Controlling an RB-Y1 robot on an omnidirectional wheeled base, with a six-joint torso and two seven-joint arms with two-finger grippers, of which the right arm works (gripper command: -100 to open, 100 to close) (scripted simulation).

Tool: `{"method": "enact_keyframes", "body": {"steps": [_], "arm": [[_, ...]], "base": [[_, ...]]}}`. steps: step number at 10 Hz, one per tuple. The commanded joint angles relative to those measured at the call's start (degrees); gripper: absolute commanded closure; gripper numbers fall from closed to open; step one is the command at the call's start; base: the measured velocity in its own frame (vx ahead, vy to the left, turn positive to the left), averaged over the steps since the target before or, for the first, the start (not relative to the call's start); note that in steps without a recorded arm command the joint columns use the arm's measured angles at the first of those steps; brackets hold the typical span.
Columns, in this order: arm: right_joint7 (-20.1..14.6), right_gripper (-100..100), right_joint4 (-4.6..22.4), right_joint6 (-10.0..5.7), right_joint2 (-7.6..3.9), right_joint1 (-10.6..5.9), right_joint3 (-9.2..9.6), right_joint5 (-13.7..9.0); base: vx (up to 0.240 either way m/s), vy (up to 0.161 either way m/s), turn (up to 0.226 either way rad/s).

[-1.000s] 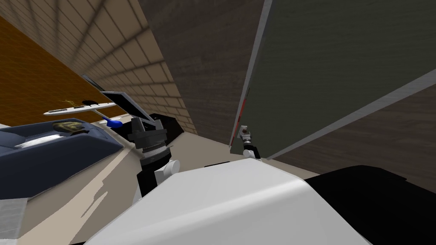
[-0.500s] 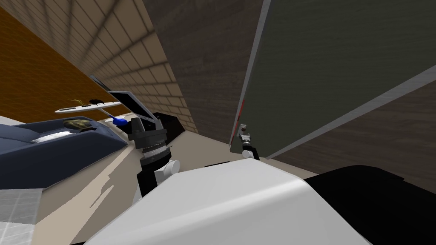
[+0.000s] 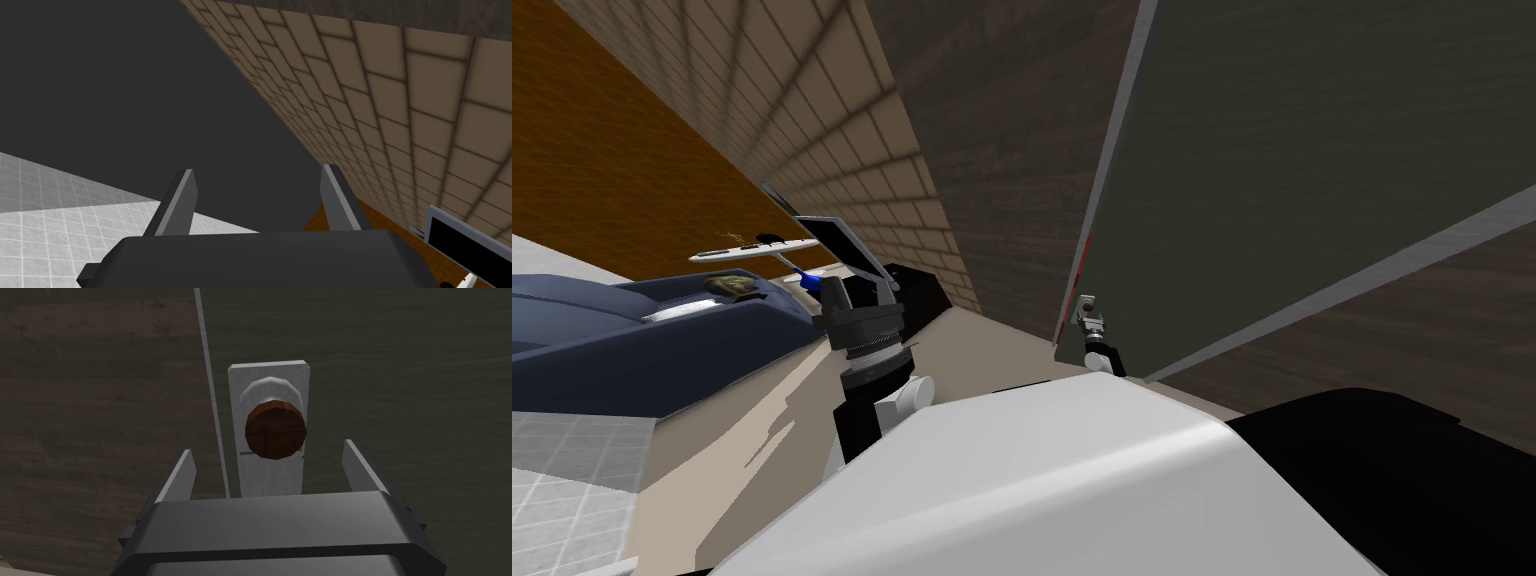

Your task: Pull the door open

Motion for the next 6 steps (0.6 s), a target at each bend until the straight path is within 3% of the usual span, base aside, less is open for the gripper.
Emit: {"method": "enact_keyframes", "body": {"steps": [1,2,3,4,6], "arm": [[-1.9,-100,1.5,-0.60,-1.47,-0.29,-0.98,-0.3],[-2.6,-100,2.0,-0.76,-2.21,-0.40,-1.60,-0.6],[-2.3,-100,1.5,-0.74,-1.87,-0.14,-1.16,-0.4],[-2.3,100,1.5,-0.74,-1.87,-0.14,-1.16,-0.4],[-2.3,100,1.5,-0.74,-1.87,-0.14,-1.16,-0.4]], "base": [[0.185,-0.019,0.141],[0.182,-0.052,0.108],[0.079,-0.031,0.023],[-0.005,-0.001,-0.044],[-0.027,-0.001,0.000]]}}
